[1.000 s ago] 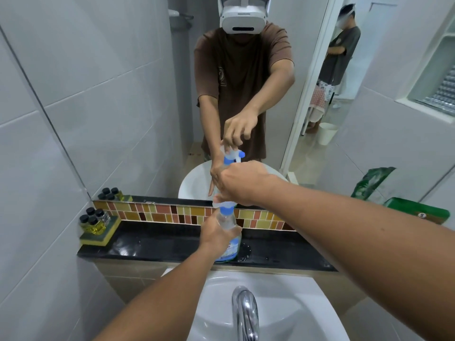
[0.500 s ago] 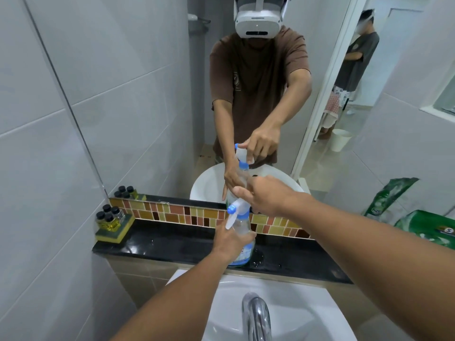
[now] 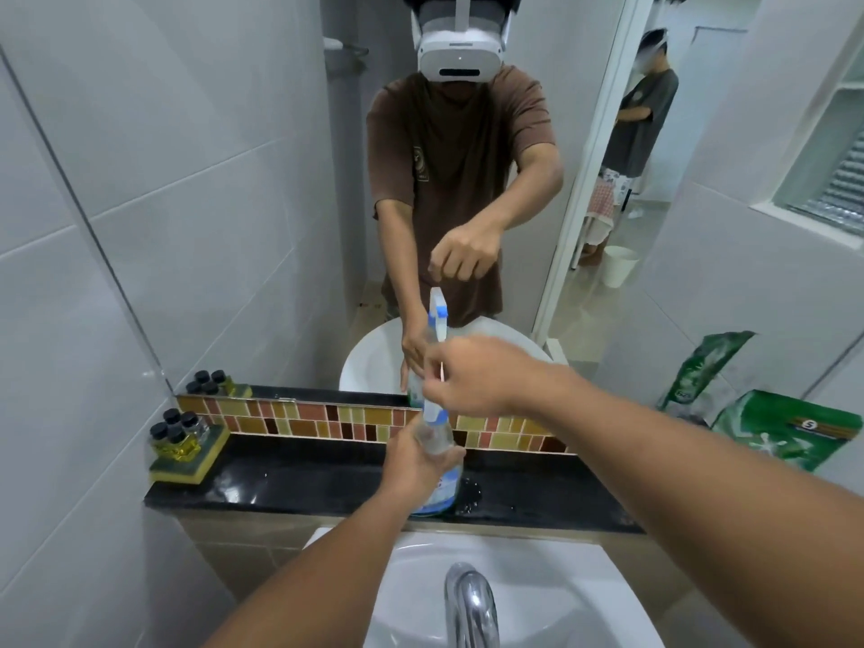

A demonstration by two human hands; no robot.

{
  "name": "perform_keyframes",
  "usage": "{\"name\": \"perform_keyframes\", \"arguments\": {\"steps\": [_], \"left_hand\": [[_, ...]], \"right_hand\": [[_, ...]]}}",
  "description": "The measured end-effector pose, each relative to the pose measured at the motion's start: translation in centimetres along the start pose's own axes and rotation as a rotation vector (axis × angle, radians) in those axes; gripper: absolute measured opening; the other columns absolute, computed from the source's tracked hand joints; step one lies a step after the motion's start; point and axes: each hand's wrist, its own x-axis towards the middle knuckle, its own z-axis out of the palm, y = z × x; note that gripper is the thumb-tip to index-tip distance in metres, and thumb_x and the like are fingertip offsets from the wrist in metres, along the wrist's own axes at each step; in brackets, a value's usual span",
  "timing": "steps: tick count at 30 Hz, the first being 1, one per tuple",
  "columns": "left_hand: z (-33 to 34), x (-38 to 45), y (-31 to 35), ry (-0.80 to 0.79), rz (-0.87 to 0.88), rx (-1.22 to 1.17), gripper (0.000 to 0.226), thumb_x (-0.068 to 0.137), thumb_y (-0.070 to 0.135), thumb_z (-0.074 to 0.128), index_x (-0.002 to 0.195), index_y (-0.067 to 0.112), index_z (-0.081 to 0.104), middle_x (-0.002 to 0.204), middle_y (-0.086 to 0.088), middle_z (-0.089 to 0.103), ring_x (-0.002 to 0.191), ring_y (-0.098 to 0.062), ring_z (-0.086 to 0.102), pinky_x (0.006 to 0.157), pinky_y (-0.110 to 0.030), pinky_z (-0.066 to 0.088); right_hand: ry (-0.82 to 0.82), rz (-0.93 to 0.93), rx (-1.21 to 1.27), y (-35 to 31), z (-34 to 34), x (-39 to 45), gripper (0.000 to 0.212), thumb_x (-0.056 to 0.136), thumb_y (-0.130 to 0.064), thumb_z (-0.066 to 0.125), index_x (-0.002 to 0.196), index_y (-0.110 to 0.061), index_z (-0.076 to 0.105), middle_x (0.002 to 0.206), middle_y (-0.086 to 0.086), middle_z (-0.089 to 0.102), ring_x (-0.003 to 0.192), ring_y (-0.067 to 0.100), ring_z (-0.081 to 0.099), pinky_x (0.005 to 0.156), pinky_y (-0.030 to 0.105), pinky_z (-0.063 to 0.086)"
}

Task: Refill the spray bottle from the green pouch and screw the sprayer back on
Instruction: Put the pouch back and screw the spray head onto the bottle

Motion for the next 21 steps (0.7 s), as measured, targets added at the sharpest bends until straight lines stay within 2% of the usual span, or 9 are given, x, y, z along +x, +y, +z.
{"name": "perform_keyframes", "arguments": {"steps": [1,3,5,8,10,12,14,17,21], "left_hand": [[-0.1,-0.1,-0.1,0.015,-0.012,-0.015,0.036,0.080,0.023,0.089,0.107,0.019,0.066,0.099,-0.003,0.072,0.093,-0.021,0.070,0.085,-0.037,0.059],[0.0,-0.2,-0.1,0.025,-0.016,-0.038,0.038,0.080,0.023,0.090,0.109,0.021,0.065,0.105,-0.003,0.072,0.098,-0.022,0.069,0.088,-0.038,0.058],[0.0,-0.2,-0.1,0.026,-0.020,-0.037,0.041,0.080,0.029,0.089,0.112,0.021,0.065,0.108,-0.003,0.071,0.100,-0.023,0.069,0.088,-0.038,0.058],[0.1,-0.1,-0.2,0.045,-0.022,-0.018,0.040,0.079,0.032,0.089,0.110,0.021,0.066,0.106,-0.002,0.072,0.098,-0.020,0.070,0.084,-0.034,0.057],[0.2,-0.2,-0.1,0.043,-0.006,-0.012,0.041,0.079,0.030,0.089,0.112,0.021,0.066,0.107,-0.001,0.072,0.099,-0.019,0.070,0.085,-0.032,0.056],[0.2,-0.2,-0.1,0.037,0.011,0.000,0.045,0.080,0.030,0.089,0.117,0.021,0.065,0.109,0.002,0.073,0.102,-0.018,0.069,0.090,-0.035,0.057],[0.3,-0.2,-0.3,0.039,0.012,0.001,0.045,0.079,0.032,0.089,0.116,0.022,0.066,0.107,0.002,0.074,0.101,-0.018,0.071,0.093,-0.042,0.059],[0.3,-0.2,-0.4,0.033,0.007,-0.024,0.034,0.081,0.028,0.087,0.108,0.025,0.065,0.102,0.001,0.076,0.100,-0.020,0.072,0.092,-0.045,0.059],[0.3,-0.3,-0.6,0.026,-0.018,-0.104,0.041,0.081,0.031,0.088,0.114,0.021,0.066,0.105,-0.002,0.075,0.103,-0.022,0.072,0.086,-0.038,0.060]], "right_hand": [[0.033,-0.080,-0.124,0.1,-0.9,-0.1,0.016,0.095,-0.038,0.062,0.102,-0.023,0.063,0.092,-0.007,0.058,0.088,0.019,0.056,0.069,0.031,0.044],[-0.032,-0.192,-0.445,0.5,-1.6,0.3,0.042,0.093,-0.044,0.069,0.132,-0.030,0.060,0.120,-0.002,0.051,0.105,0.018,0.045,0.083,0.035,0.040],[-0.072,-0.196,-0.567,0.5,-0.8,0.6,0.051,0.097,-0.051,0.065,0.142,-0.029,0.060,0.133,0.000,0.054,0.115,0.021,0.049,0.092,0.041,0.042],[-0.001,-0.078,-0.350,0.6,1.1,1.2,0.037,0.102,-0.048,0.059,0.116,-0.017,0.073,0.098,0.001,0.065,0.086,0.020,0.060,0.075,0.036,0.049],[0.071,-0.001,-0.249,0.7,2.0,1.7,0.031,0.102,-0.044,0.062,0.094,-0.014,0.063,0.088,0.003,0.061,0.078,0.021,0.061,0.070,0.037,0.055],[0.120,0.045,-0.192,0.3,2.9,2.3,0.024,0.099,-0.037,0.067,0.098,-0.014,0.060,0.092,0.005,0.062,0.077,0.021,0.061,0.069,0.037,0.059],[0.161,0.073,-0.155,-0.2,3.7,2.8,0.025,0.095,-0.028,0.071,0.117,-0.017,0.064,0.100,0.005,0.065,0.079,0.021,0.063,0.068,0.037,0.061],[0.189,0.184,-0.045,-1.0,3.9,2.9,0.017,0.092,-0.021,0.074,0.104,-0.013,0.063,0.088,0.007,0.064,0.074,0.021,0.063,0.063,0.031,0.057],[0.282,0.346,0.171,-0.9,4.7,3.1,0.034,0.097,-0.045,0.066,0.094,-0.012,0.063,0.080,0.005,0.061,0.075,0.021,0.064,0.064,0.033,0.057]]}}
